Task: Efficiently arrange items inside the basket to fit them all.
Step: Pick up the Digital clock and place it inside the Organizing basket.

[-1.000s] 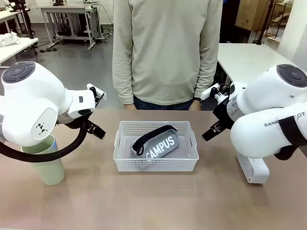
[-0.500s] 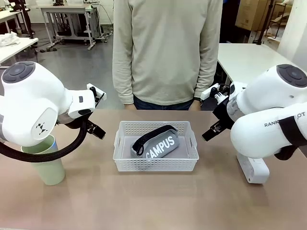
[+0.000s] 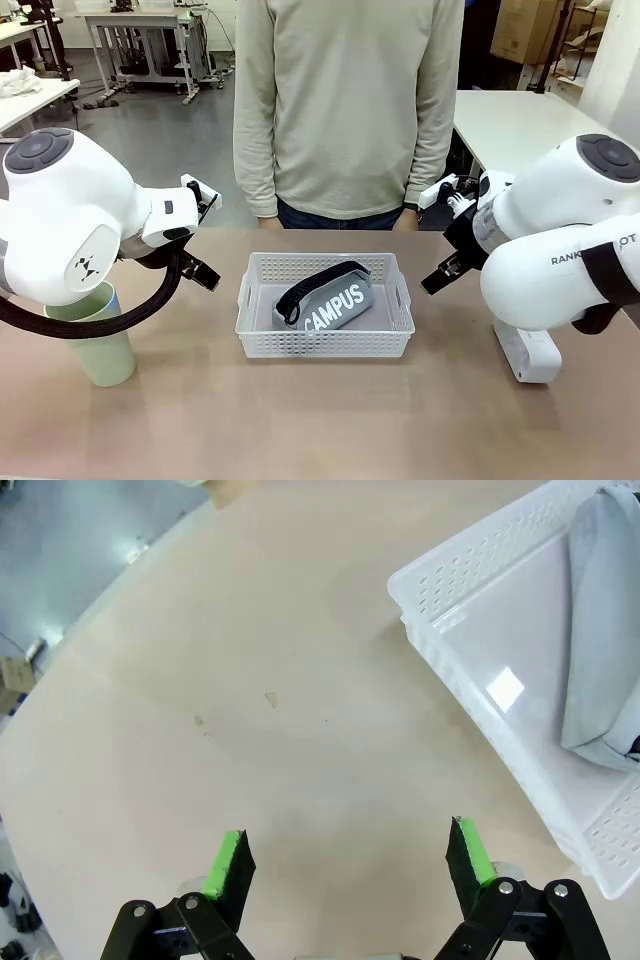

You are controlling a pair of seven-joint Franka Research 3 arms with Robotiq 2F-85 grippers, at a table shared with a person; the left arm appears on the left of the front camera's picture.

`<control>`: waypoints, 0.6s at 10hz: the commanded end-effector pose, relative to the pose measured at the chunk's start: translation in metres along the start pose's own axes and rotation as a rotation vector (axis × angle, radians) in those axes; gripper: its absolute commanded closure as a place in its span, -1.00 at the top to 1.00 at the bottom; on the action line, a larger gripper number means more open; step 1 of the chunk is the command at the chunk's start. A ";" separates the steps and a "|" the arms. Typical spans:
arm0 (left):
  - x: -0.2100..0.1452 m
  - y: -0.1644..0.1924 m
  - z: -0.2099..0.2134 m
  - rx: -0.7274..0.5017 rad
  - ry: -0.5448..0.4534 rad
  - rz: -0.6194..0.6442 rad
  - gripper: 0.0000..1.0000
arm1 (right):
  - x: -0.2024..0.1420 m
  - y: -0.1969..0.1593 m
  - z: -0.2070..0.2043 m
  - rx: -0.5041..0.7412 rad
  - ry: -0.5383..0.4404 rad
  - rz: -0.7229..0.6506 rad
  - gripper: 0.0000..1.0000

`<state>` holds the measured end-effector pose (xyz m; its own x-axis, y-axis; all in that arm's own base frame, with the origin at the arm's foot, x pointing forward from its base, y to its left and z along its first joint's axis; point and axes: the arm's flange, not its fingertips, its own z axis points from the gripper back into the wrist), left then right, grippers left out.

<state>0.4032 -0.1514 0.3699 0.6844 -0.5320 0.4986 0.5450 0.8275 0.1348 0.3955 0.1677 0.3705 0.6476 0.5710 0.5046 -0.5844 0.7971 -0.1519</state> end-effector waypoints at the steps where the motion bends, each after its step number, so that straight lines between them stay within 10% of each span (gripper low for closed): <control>1: 0.000 0.000 0.000 0.000 0.000 -0.001 1.00 | 0.000 0.000 0.000 0.000 0.000 -0.001 1.00; 4: 0.003 -0.005 0.034 -0.236 -0.070 -0.017 1.00 | 0.000 -0.011 0.031 0.098 0.054 -0.105 1.00; 6: 0.009 -0.015 0.085 -0.393 -0.039 0.300 1.00 | 0.000 -0.035 0.094 0.136 0.051 -0.457 1.00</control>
<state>0.3623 -0.1835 0.4245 0.7366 -0.4095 0.5383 0.5975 0.7668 -0.2344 0.3795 0.1434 0.4145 0.8213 0.3640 0.4393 -0.4430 0.8921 0.0891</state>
